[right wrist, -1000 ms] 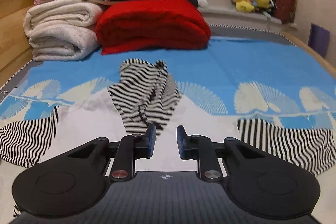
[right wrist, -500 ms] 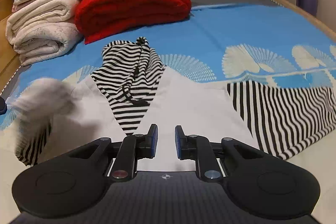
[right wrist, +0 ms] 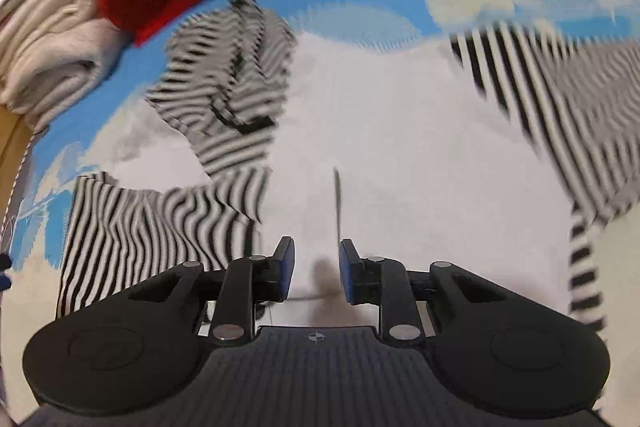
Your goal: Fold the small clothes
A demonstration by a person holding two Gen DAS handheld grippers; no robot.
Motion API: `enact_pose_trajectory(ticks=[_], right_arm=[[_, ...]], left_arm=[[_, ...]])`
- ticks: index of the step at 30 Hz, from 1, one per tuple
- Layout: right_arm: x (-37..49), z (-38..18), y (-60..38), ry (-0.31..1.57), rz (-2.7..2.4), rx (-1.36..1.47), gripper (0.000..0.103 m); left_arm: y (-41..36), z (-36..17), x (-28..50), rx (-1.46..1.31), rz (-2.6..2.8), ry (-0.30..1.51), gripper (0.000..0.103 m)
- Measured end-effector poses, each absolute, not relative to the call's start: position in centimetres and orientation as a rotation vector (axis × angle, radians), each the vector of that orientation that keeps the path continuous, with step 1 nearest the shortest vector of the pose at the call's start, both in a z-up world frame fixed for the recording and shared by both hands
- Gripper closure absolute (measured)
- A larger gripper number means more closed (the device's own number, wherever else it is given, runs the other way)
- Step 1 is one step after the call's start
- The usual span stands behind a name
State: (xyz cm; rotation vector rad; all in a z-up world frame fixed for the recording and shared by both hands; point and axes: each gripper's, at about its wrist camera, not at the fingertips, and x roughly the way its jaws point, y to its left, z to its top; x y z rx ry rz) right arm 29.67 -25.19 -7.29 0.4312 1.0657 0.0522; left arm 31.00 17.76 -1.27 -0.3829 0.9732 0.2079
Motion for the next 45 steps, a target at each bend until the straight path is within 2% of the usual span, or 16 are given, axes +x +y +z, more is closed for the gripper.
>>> enact_pose_trajectory(ticks=[6, 7, 8, 10, 12, 14, 17, 19, 25, 27, 32, 37, 41, 45], right_arm=[[30.5, -10.3, -25.1, 1.144, 0.001, 0.513, 0.078], [30.6, -10.4, -24.9, 1.143, 0.003, 0.515, 0.081], [30.5, -10.3, -24.7, 1.14, 0.003, 0.509, 0.092], [30.5, -10.0, -24.4, 1.125, -0.013, 0.488, 0.097], [30.3, -8.6, -24.6, 1.057, -0.016, 0.502, 0.098], [29.9, -5.9, -24.8, 0.923, 0.017, 0.486, 0.102], [29.2, -1.9, -26.5, 0.713, -0.002, 0.46, 0.102], [29.2, -1.3, -28.5, 0.675, -0.088, 0.461, 0.102], [30.4, -5.2, -33.3, 0.889, -0.338, 0.525, 0.101], [30.2, -5.2, -33.3, 0.885, -0.369, 0.491, 0.098], [30.1, -4.3, -33.4, 0.817, -0.265, 0.532, 0.097], [30.8, -7.5, -34.3, 0.944, -0.161, 0.763, 0.095], [30.9, -9.7, -34.8, 1.072, -0.237, 0.779, 0.095], [30.8, -8.5, -34.4, 1.029, -0.208, 0.74, 0.095]], left_arm=[[17.5, -0.4, 30.6, -0.371, 0.207, 0.981, 0.057], [17.6, -0.5, 30.8, -0.371, 0.21, 0.983, 0.057], [17.6, -0.6, 31.0, -0.374, 0.212, 0.986, 0.057], [17.8, -0.6, 31.3, -0.381, 0.211, 0.984, 0.057], [17.8, -0.6, 31.7, -0.372, 0.213, 0.98, 0.057], [17.8, -0.7, 31.9, -0.367, 0.213, 0.979, 0.057], [17.3, -1.3, 32.3, -0.344, 0.213, 0.999, 0.057], [16.8, -1.9, 32.5, -0.339, 0.2, 1.019, 0.057], [14.5, -3.3, 33.1, -0.316, 0.143, 1.062, 0.057], [13.5, -3.8, 33.4, -0.301, 0.115, 1.079, 0.057], [10.3, -6.3, 33.7, -0.221, 0.032, 1.143, 0.057], [8.7, -10.4, 32.9, -0.083, 0.024, 1.29, 0.057], [8.8, -9.9, 32.5, -0.126, 0.031, 1.274, 0.056], [7.6, -9.7, 32.2, -0.108, 0.017, 1.263, 0.055]])
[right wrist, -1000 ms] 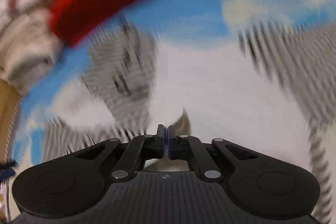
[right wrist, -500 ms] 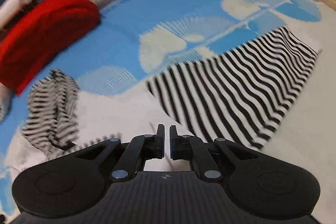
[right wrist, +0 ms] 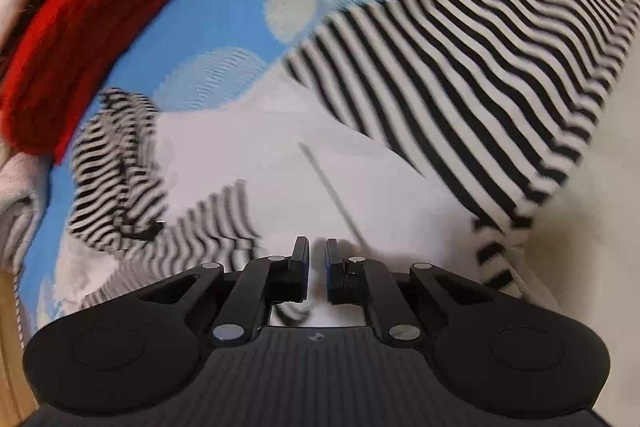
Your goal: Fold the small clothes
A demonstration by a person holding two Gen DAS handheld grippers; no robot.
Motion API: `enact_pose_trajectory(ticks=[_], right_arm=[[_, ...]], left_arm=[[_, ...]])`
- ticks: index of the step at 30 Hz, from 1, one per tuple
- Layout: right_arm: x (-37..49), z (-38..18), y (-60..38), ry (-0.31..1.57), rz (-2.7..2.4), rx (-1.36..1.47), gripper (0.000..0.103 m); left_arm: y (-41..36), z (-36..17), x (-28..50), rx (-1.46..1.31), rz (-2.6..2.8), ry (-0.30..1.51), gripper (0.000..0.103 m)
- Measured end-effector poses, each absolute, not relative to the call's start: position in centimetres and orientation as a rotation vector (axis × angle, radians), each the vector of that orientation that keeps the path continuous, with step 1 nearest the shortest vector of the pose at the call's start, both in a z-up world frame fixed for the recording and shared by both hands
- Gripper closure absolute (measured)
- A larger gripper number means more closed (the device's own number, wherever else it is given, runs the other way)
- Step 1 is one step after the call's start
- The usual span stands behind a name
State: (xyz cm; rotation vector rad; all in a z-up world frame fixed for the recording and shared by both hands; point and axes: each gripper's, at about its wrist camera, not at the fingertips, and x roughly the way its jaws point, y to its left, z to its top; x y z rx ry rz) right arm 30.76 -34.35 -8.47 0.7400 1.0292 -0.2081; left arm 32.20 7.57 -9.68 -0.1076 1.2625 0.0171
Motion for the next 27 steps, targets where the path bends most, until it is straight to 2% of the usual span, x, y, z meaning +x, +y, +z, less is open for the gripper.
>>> enact_pose_trajectory(ticks=[2, 5, 8, 15, 27], right_arm=[[30.7, -8.7, -34.5, 1.047, -0.189, 0.769, 0.087], [30.6, -9.4, -34.7, 1.105, -0.24, 0.79, 0.087], [30.2, -7.9, -34.6, 1.062, -0.238, 0.733, 0.087], [28.5, -3.2, -34.7, 0.958, -0.187, 0.618, 0.086], [26.6, 1.0, -36.6, 0.877, -0.153, 0.447, 0.082]], left_arm=[[7.2, -10.6, 32.1, -0.078, 0.033, 1.301, 0.055], [6.6, -9.8, 31.9, -0.054, 0.034, 1.264, 0.055], [6.1, -8.3, 31.6, -0.044, 0.023, 1.21, 0.054], [3.4, -4.6, 30.2, -0.043, -0.049, 1.105, 0.042], [1.0, -1.4, 29.2, -0.113, -0.167, 1.003, 0.042]])
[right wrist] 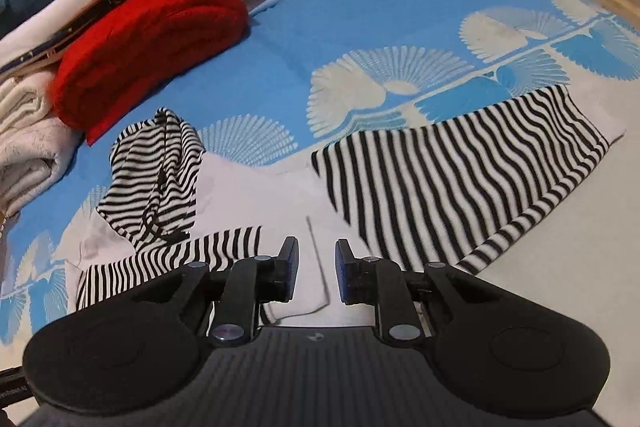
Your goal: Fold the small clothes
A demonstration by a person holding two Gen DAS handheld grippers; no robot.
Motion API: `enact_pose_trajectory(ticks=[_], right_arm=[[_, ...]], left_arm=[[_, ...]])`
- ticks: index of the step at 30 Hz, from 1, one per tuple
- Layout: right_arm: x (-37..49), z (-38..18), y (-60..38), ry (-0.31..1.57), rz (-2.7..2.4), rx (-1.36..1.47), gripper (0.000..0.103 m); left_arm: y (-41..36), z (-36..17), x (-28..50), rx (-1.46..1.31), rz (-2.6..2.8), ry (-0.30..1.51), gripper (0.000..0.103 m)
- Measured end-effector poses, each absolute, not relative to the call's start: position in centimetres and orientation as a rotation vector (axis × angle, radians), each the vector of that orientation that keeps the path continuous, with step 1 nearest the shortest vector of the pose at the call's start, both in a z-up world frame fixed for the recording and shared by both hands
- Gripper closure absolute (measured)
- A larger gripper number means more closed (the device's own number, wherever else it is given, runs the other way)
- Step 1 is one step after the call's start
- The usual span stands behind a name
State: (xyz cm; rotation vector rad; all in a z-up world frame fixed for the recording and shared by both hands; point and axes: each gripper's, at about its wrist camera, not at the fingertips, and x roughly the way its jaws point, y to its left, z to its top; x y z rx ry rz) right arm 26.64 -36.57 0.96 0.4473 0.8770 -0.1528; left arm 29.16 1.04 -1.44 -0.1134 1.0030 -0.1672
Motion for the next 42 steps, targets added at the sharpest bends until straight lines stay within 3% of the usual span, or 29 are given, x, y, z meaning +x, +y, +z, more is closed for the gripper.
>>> enact_pose_trajectory(ticks=[17, 24, 42], right_arm=[[24.0, 2.7, -50.8, 0.744, -0.315, 0.5, 0.078], [22.7, -1.5, -57.6, 0.754, -0.451, 0.642, 0.078], [24.9, -9.3, -61.8, 0.834, -0.578, 0.818, 0.078]], left_arm=[[-0.7, -0.1, 28.6, -0.042, -0.168, 0.851, 0.042], [-1.0, -0.2, 28.8, -0.009, -0.199, 0.87, 0.047], [-0.7, -1.6, 29.4, -0.033, -0.197, 0.945, 0.047]])
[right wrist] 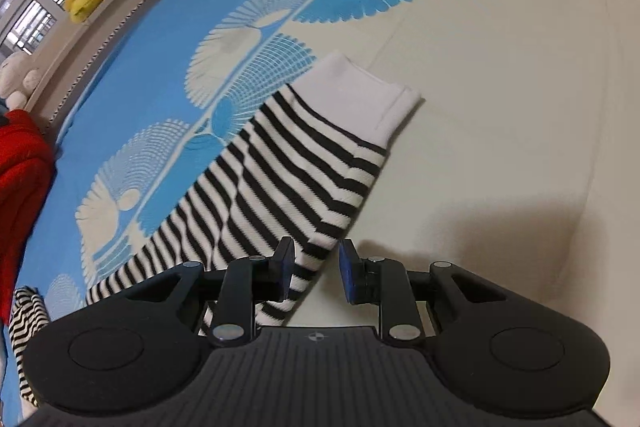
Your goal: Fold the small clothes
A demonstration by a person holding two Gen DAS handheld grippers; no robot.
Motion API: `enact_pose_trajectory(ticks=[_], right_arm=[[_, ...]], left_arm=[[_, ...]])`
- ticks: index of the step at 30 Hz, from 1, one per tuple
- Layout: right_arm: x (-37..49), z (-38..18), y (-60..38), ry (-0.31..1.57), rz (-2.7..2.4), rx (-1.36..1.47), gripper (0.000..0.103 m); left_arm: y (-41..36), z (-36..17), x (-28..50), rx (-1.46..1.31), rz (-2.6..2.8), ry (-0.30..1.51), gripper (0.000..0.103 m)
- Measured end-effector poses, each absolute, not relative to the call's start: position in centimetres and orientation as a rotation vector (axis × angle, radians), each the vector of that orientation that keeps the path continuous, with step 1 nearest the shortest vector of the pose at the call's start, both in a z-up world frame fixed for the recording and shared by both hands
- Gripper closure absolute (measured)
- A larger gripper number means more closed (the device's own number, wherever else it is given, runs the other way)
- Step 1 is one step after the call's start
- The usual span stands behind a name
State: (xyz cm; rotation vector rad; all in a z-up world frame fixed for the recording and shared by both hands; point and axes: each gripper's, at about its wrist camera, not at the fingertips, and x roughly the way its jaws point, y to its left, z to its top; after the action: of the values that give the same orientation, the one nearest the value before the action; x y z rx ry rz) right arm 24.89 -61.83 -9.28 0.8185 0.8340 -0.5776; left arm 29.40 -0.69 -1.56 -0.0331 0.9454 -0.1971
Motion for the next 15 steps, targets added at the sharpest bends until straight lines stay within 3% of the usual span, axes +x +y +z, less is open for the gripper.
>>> enact_pose_trajectory(ticks=[8, 9, 11, 15], right_arm=[[26.1, -10.7, -62.0, 0.826, -0.6, 0.821, 0.079], [26.3, -10.7, -61.9, 0.818, -0.603, 0.818, 0.081], [26.5, -10.5, -61.8, 0.805, -0.608, 0.819, 0.098], [27.1, -8.7, -60.7, 0.774, -0.682, 0.746, 0.101]], left_arm=[[-0.5, -1.5, 29.5, -0.042, -0.196, 0.949, 0.047], [-0.3, -1.5, 29.5, -0.045, -0.194, 0.949, 0.047], [0.0, -1.4, 29.6, -0.051, -0.188, 0.946, 0.047], [0.9, -1.1, 29.8, -0.067, -0.17, 0.95, 0.047]])
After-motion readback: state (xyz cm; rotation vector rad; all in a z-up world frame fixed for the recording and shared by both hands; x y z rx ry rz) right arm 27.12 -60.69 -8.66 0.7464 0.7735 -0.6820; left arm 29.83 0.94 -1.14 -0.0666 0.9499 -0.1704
